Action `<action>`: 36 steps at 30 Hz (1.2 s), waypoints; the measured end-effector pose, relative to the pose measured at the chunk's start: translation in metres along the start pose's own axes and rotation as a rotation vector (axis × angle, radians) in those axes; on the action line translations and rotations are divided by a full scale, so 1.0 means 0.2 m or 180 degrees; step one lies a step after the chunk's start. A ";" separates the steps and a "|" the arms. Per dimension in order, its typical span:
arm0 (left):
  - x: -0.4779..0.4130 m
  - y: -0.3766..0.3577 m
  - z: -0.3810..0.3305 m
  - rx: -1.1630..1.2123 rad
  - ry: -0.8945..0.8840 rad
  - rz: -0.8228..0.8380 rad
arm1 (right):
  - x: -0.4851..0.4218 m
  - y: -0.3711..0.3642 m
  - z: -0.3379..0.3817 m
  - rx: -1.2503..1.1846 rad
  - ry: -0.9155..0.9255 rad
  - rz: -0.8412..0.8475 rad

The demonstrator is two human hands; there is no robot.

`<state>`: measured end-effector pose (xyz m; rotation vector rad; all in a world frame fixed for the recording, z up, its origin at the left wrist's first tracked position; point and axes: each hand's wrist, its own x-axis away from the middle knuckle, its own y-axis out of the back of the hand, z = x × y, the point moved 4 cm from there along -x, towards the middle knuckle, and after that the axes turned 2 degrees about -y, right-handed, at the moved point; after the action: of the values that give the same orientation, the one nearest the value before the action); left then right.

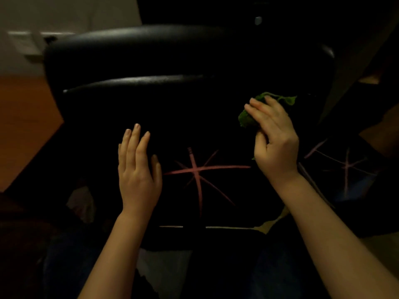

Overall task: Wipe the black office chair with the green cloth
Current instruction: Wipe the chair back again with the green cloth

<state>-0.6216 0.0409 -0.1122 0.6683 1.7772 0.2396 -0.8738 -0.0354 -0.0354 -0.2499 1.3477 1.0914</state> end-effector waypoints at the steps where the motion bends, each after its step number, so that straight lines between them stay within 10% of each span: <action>1: 0.02 0.04 0.04 -0.0090 0.0101 -0.0040 | -0.01 -0.05 0.03 -0.0083 0.0095 0.0081; 15: 0.27 0.51 0.30 -0.0965 0.0834 -0.0209 | 0.10 -0.67 0.72 -0.1586 0.1012 0.1321; 36: 0.38 0.60 0.36 -0.0997 0.0910 -0.0079 | 0.57 -0.88 0.92 -0.1547 0.2084 0.2083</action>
<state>-0.5296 0.1686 -0.1389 0.4003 1.9612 0.6076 -0.6420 0.0576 -0.1566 -0.5844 1.7807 2.0114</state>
